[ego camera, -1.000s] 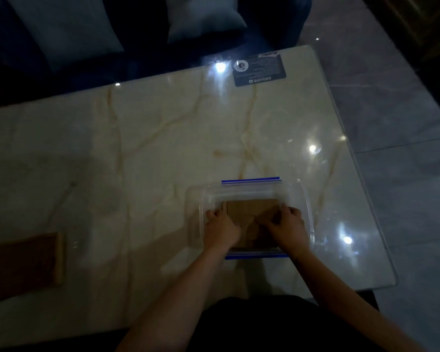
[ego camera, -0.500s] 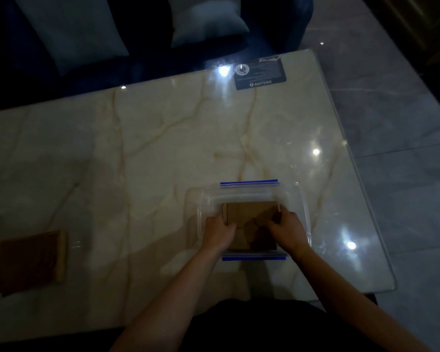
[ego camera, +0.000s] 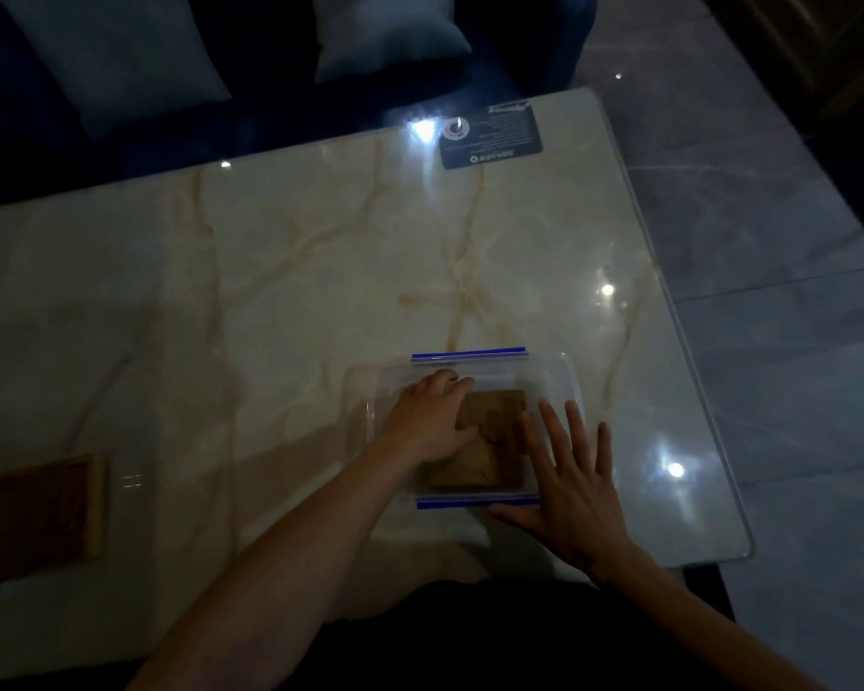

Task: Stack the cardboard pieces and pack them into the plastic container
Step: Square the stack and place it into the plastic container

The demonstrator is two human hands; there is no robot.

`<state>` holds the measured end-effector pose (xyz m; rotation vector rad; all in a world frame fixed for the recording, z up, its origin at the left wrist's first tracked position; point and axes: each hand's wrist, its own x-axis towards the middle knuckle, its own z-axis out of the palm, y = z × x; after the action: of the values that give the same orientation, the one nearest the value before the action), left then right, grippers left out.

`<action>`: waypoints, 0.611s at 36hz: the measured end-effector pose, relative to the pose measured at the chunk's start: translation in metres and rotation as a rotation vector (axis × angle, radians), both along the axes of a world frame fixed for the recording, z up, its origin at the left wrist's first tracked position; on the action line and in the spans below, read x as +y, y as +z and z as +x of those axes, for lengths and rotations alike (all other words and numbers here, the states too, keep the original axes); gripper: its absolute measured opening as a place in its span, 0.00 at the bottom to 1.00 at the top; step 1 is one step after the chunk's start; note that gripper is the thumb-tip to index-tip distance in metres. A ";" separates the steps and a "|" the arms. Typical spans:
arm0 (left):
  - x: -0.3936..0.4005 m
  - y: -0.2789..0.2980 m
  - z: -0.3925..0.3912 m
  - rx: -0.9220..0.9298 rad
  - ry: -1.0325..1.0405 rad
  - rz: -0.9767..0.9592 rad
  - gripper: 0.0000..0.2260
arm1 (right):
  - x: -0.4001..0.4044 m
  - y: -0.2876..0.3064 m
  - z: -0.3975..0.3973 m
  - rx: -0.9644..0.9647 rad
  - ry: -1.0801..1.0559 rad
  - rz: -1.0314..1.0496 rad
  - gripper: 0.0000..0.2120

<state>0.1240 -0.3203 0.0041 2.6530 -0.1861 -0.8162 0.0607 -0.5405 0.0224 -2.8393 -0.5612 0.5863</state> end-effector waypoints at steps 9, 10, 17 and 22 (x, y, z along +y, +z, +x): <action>-0.002 -0.008 0.002 0.009 -0.061 0.043 0.32 | 0.003 -0.010 0.001 0.040 -0.043 0.008 0.56; -0.003 -0.007 0.002 0.007 -0.065 0.044 0.32 | 0.003 -0.011 0.001 0.037 -0.045 0.017 0.56; -0.002 -0.004 -0.007 -0.024 -0.109 0.065 0.34 | 0.004 -0.012 0.002 0.027 -0.041 0.017 0.58; -0.005 -0.002 -0.009 -0.053 -0.159 0.124 0.35 | 0.004 -0.012 0.002 0.012 -0.035 0.030 0.58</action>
<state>0.1148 -0.3255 0.0019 2.8063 -0.3762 -0.8324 0.0622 -0.5361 0.0102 -2.8098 -0.5126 0.5835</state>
